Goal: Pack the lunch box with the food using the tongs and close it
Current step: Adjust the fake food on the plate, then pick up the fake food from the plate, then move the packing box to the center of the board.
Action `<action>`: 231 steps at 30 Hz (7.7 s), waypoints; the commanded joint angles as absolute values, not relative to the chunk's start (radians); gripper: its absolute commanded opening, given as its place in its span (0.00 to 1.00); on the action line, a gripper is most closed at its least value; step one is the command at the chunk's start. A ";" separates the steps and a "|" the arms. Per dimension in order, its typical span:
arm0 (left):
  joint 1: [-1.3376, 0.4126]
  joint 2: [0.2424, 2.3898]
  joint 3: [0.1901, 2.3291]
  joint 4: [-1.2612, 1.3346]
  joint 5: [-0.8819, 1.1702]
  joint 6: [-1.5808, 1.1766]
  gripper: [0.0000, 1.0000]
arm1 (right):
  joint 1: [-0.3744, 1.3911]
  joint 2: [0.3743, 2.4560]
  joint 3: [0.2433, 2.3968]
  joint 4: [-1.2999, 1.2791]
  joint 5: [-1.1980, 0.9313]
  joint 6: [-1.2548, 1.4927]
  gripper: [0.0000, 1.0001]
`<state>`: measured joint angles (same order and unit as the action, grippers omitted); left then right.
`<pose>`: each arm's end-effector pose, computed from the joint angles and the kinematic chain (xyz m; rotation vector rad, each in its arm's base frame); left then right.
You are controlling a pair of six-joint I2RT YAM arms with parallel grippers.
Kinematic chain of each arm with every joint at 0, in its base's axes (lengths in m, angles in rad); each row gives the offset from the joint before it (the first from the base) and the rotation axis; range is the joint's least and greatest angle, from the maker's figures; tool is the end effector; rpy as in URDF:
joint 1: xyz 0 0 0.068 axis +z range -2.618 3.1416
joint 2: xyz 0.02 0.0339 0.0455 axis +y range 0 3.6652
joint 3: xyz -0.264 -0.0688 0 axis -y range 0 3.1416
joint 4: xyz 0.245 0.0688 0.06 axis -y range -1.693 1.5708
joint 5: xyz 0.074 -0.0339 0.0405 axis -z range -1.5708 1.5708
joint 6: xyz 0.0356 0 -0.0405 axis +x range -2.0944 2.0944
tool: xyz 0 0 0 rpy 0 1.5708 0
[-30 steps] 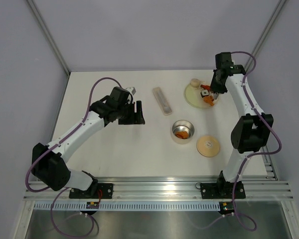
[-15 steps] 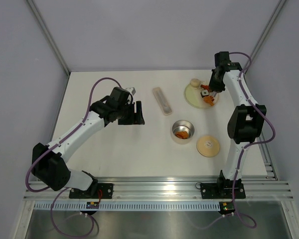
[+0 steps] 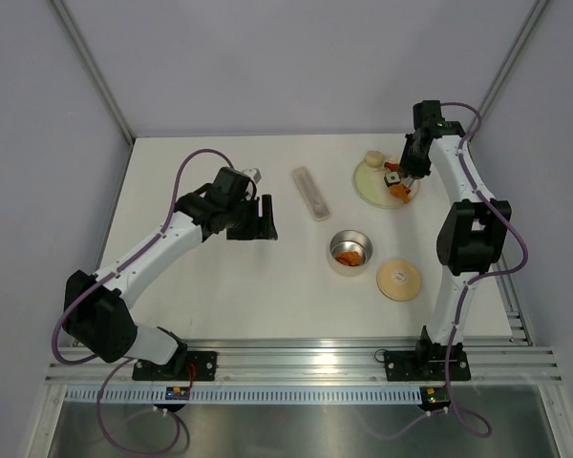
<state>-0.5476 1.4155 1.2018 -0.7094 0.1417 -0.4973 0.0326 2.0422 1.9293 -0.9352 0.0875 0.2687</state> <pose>0.2512 -0.1590 0.2939 0.1266 2.5836 -0.5922 0.4446 0.0114 0.2859 0.3380 2.5904 -0.0082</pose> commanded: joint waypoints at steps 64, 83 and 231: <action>-0.543 1.356 1.155 -0.658 0.144 -0.534 0.71 | -0.005 2.016 1.934 -0.977 0.005 0.253 0.25; -0.543 1.350 1.158 -0.664 0.144 -0.532 0.71 | 0.058 2.011 1.951 -1.008 -0.067 0.230 0.25; -0.805 2.032 1.494 -0.442 0.459 -0.592 0.25 | 0.008 1.750 1.856 -1.049 0.020 0.198 0.13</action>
